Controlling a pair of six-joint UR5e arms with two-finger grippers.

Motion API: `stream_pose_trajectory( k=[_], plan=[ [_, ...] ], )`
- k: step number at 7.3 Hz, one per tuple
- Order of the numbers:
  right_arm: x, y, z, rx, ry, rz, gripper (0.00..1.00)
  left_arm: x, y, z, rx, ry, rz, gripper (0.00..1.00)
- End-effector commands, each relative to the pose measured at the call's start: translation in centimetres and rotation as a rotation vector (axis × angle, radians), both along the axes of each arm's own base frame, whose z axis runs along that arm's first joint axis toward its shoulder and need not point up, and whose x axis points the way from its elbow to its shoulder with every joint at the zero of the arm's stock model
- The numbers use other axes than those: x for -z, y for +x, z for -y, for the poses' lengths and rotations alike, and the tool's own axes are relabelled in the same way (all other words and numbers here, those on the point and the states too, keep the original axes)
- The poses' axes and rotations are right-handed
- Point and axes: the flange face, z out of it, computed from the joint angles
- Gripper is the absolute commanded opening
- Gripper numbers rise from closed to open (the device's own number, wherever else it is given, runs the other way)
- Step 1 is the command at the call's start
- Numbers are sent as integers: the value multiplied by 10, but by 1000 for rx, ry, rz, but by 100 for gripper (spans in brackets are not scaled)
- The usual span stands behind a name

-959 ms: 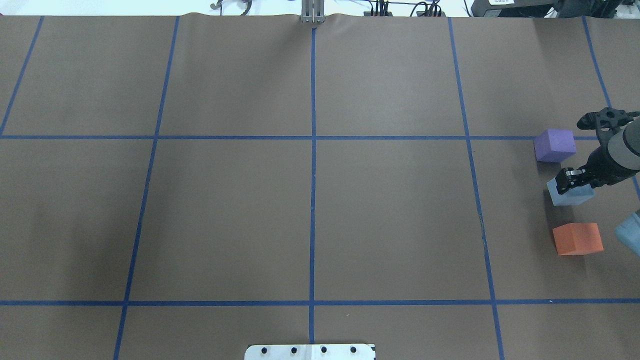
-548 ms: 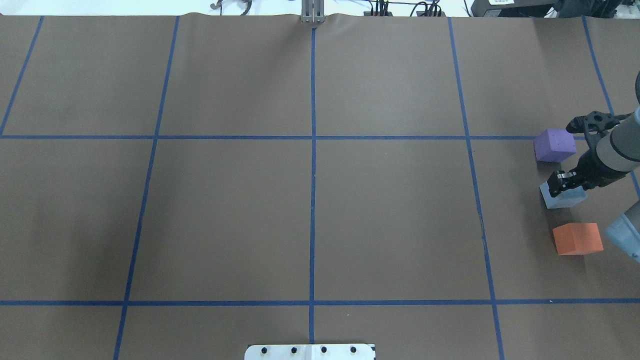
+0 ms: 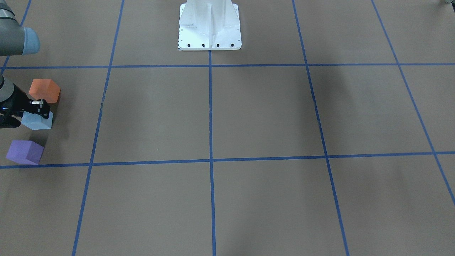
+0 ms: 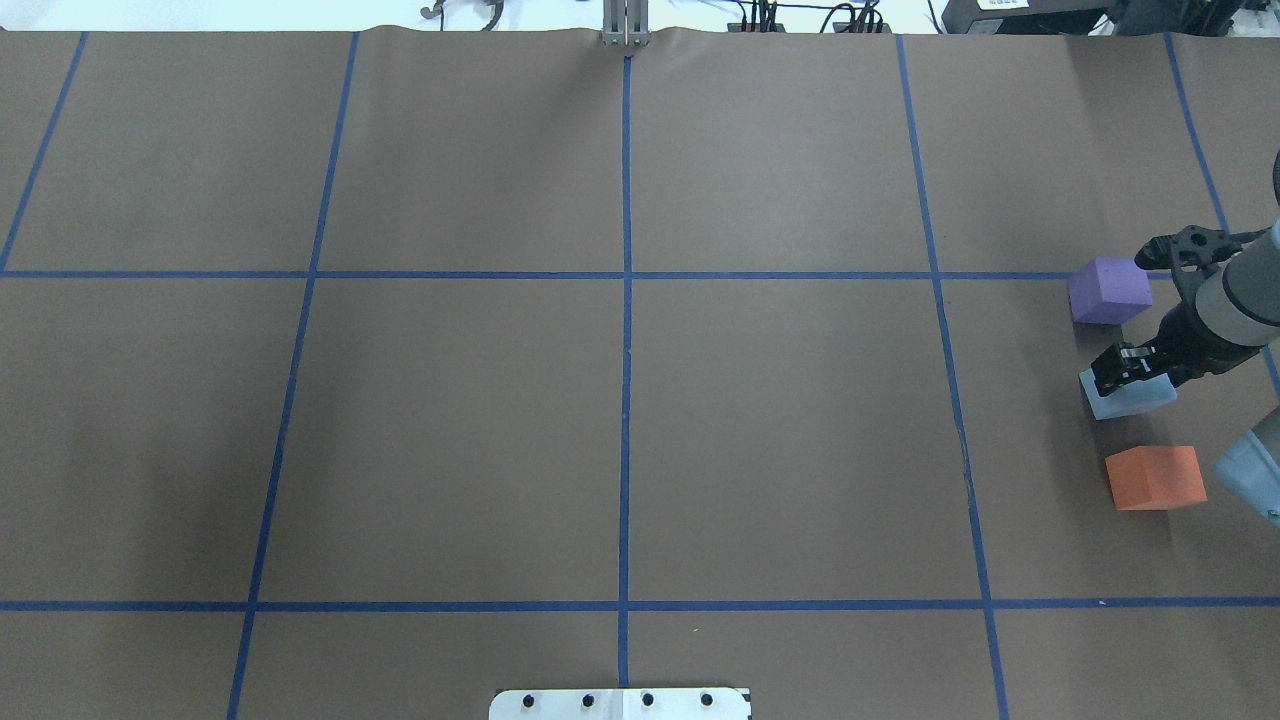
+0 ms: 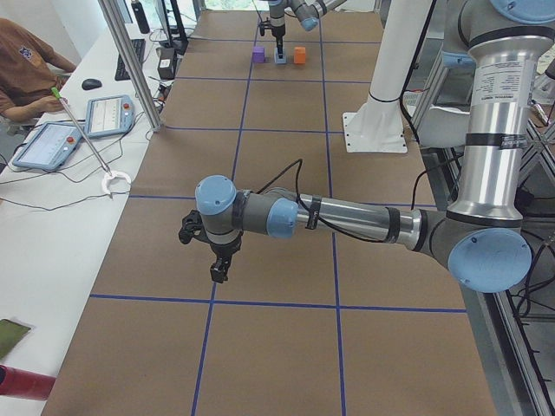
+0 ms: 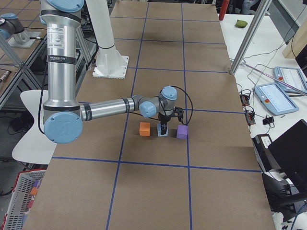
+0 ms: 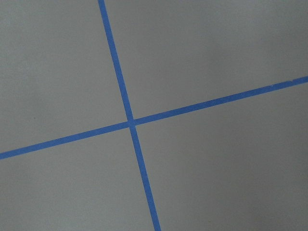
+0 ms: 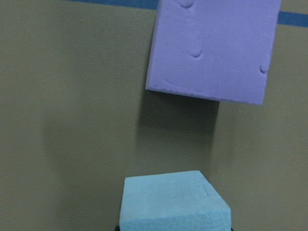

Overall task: Place blue block between orange and purple blocks
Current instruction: 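Open the right gripper and lift it away from the cubes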

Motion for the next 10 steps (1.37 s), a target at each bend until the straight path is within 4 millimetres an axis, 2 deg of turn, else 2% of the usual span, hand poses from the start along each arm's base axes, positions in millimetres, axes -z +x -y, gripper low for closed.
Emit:
stream_pose_trajectory(
  k=[1,2,3,4,5,6,8,9,10],
  plan=[
    [7,4,-1,-6,11,7,100,3,-1,1,3,5,-1,100],
    [30,13,-5,-16,48,30,100,6,-1,1,4,10,-1,100],
    [53,46,-7,-70,83,50,100,7,-1,1,4,11,0,100],
    [76,94,1,-158,111,78,100,7,-1,1,4,11,0,100],
    [86,131,4,-181,147,110,100,5,-1,1,4,7,-1,100],
    [84,171,10,-153,190,134,100,3,-1,1,1,6,-1,100],
    [61,238,16,-9,240,76,100,-3,-1,-3,-3,-4,1,100],
    [37,269,18,31,251,68,100,-7,-2,-6,-2,-10,3,100],
    [11,292,14,36,246,97,100,-9,-3,-7,-8,-6,5,100]
  ],
)
